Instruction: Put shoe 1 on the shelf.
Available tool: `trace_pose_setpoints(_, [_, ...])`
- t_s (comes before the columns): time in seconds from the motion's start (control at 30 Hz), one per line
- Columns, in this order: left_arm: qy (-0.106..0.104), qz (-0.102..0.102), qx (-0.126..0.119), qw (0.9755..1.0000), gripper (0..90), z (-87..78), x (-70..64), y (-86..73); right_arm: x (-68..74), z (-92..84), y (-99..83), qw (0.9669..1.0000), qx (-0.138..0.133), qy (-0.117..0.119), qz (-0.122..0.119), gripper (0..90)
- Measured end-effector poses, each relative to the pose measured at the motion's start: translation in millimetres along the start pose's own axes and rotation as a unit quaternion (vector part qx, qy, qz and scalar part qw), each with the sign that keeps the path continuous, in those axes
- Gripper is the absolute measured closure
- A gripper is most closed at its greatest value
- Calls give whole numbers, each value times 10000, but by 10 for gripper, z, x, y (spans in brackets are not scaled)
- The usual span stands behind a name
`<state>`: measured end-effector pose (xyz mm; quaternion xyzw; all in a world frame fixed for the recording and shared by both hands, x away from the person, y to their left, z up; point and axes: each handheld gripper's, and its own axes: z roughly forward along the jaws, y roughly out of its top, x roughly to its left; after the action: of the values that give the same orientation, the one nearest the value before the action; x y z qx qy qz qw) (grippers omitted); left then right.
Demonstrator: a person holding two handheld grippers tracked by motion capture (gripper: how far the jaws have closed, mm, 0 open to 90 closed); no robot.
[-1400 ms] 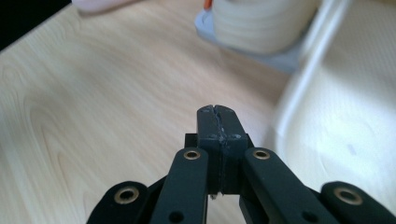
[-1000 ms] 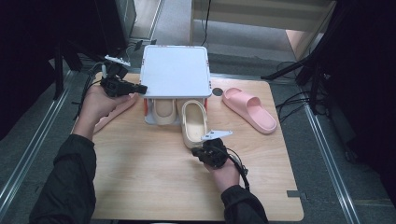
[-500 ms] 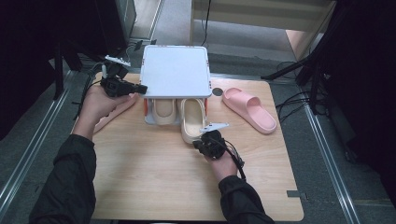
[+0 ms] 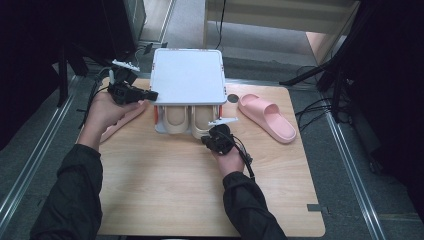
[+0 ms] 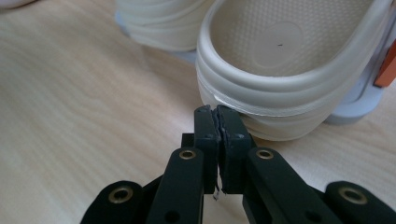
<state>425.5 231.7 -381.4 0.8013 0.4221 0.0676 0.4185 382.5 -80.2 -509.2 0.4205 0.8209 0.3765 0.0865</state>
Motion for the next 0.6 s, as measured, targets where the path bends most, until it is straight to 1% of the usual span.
trace_pose_setpoints(0.07, [6, -17, -5, 10000, 875, -1, 2, -1, -9, 43, 26, 10000, -42, 14, 64, 878])
trace_pose_setpoints(0.2, [50, 13, -20, 10000, 862, -9, -7, -9, -27, 103, 81, 10000, -79, -33, 45, 864])
trace_pose_setpoints(0.3, [-42, -103, -8, 9999, 820, -32, 15, -14, -47, 115, 94, 9999, -71, 0, 85, 855])
trace_pose_setpoints(0.37, [-53, -132, -21, 9999, 803, -40, 8, -15, -44, 98, 93, 9999, -88, 43, 82, 855])
trace_pose_setpoints(0.43, [-61, -158, -16, 9999, 756, -42, -3, -9, -30, 49, 91, 9999, -114, 84, 38, 856])
trace_pose_setpoints(0.47, [-119, -206, -10, 9997, 716, -45, -9, -6, -22, 15, 88, 9998, -139, 123, 43, 854])
trace_pose_setpoints(0.53, [-162, -206, -34, 9997, 665, -61, -32, -10, -16, -56, 81, 9996, -209, 204, 1, 837])
trace_pose_setpoints(0.6, [-222, -217, -89, 9995, 575, -97, -55, -16, -13, -139, 61, 9991, -250, 333, -29, 809])
